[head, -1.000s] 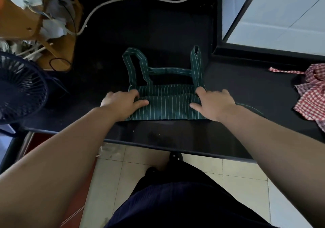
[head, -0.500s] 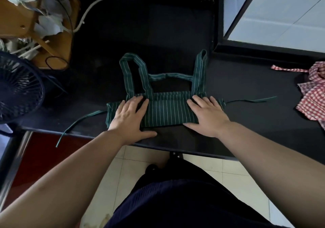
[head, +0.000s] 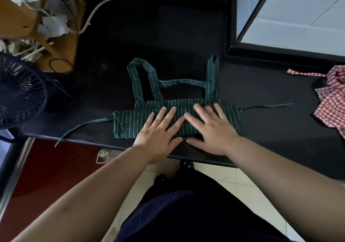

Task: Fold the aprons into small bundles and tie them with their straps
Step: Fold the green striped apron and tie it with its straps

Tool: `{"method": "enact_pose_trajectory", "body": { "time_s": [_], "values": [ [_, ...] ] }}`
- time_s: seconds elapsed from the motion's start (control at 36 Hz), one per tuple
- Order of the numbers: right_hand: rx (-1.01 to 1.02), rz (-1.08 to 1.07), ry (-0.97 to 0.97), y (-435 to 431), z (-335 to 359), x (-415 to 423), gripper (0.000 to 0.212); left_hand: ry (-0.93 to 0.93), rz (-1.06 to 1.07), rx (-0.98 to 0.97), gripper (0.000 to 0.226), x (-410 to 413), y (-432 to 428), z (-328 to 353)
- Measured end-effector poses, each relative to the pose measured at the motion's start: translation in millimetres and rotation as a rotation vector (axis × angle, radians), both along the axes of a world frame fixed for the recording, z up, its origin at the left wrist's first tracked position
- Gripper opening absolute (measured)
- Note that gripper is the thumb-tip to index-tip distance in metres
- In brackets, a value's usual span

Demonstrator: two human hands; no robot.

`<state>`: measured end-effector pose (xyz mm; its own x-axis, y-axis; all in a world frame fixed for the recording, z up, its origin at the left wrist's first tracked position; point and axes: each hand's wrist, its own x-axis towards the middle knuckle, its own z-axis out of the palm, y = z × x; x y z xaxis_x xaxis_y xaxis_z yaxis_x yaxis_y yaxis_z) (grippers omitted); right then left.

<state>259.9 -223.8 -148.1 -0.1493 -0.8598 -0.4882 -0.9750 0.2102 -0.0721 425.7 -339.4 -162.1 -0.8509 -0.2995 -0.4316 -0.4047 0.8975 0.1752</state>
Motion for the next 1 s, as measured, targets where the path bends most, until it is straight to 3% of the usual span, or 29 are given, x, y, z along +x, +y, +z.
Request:
{"method": "enact_pose_trajectory", "body": {
  "time_s": [0.08, 0.19, 0.36, 0.44, 0.53, 0.61, 0.67, 0.72, 0.78, 0.89, 1.0],
  "values": [
    [0.030, -0.062, -0.089, 9.1, -1.3, -0.2, 0.078, -0.009, 0.021, -0.016, 0.061, 3.5, -10.4, -2.5],
    [-0.018, -0.141, -0.114, 7.4, -2.5, -4.7, 0.054, -0.031, 0.102, -0.064, 0.067, 13.8, -26.0, -5.3],
    [0.009, -0.106, -0.155, 4.2, 4.4, -13.5, 0.076, -0.046, 0.110, -0.033, 0.097, 23.7, -30.9, 4.7],
    [-0.018, -0.137, -0.180, -5.8, 15.2, -20.0, 0.059, -0.010, 0.156, 0.027, 0.086, 18.5, -40.0, 13.7],
    [0.000, -0.253, -0.219, -21.9, 36.3, -34.0, 0.046, 0.009, 0.234, 0.228, 0.052, 2.6, -63.3, 34.5],
    [0.052, -0.282, -0.115, -38.5, 48.6, -48.0, 0.056, -0.057, 0.372, 0.340, 0.044, -9.5, -91.1, 53.1],
    [0.037, -0.259, -0.001, -45.5, 46.2, -49.9, 0.055, -0.067, 0.427, 0.160, 0.054, -11.4, -100.3, 51.4],
    [0.040, -0.202, 0.121, -49.2, 37.6, -48.3, 0.054, -0.109, 0.362, -0.173, 0.056, -11.1, -96.6, 37.5],
    [0.072, -0.144, 0.223, -48.0, 26.5, -42.5, 0.053, -0.124, 0.307, -0.357, 0.057, -9.2, -81.4, 22.4],
    [0.092, -0.115, 0.231, -30.9, 6.1, -28.8, 0.052, -0.161, 0.418, -0.365, 0.062, 9.8, -59.3, 3.3],
    [0.075, -0.165, 0.131, -15.3, -3.3, -29.3, 0.054, -0.073, 0.515, -0.187, 0.064, 24.8, -55.4, -6.0]
  ]
}}
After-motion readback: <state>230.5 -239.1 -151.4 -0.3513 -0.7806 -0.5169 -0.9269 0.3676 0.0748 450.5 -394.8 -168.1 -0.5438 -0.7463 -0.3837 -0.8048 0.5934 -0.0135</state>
